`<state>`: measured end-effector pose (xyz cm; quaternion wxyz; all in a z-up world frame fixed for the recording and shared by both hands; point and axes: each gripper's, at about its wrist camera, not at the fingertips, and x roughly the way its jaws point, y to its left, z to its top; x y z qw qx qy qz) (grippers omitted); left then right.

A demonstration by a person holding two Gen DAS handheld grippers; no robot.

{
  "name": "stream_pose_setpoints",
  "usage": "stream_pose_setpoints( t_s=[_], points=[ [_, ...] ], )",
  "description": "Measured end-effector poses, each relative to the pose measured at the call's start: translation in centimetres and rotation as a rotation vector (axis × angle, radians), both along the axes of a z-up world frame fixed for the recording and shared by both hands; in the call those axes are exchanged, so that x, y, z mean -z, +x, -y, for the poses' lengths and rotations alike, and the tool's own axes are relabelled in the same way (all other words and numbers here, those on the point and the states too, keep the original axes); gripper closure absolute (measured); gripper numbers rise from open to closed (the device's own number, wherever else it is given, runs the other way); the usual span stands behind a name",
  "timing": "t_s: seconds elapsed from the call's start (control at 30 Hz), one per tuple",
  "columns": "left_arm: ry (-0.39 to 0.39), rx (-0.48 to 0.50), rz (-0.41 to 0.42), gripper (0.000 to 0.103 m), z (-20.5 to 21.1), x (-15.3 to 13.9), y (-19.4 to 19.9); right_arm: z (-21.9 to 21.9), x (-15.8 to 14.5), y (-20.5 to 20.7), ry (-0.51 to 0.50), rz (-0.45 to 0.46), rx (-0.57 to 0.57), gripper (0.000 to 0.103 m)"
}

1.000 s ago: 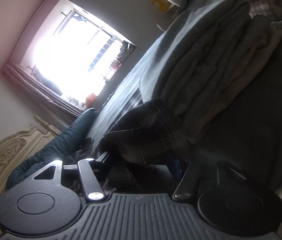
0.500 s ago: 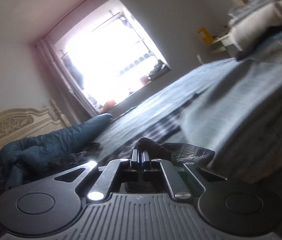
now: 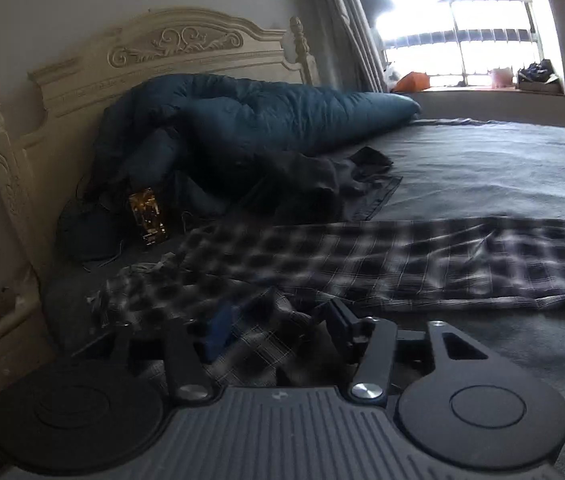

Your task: Fold clothes

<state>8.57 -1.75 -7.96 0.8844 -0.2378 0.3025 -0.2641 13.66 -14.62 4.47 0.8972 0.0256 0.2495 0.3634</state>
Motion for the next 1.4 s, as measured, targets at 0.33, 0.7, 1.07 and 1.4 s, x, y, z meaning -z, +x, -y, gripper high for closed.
stream_pose_setpoints(
  t_s=[0.33, 0.7, 1.07, 1.4],
  points=[
    [-0.060, -0.001, -0.016, 0.053, -0.8, 0.3, 0.1, 14.7, 4.6, -1.8, 0.307, -0.244, 0.368, 0.033],
    [0.096, 0.009, 0.060, 0.048, -0.6, -2.0, -1.6, 15.7, 10.3, 4.4, 0.426, -0.370, 0.404, 0.039],
    [0.175, 0.039, 0.111, 0.046, -0.4, -3.0, -1.4, 8.0, 4.5, 3.3, -0.202, 0.068, 0.155, 0.029],
    [0.232, -0.059, 0.127, 0.040, -6.0, -5.7, 7.7, 3.3, 4.8, 1.8, -0.683, 0.326, -0.178, 0.030]
  ],
)
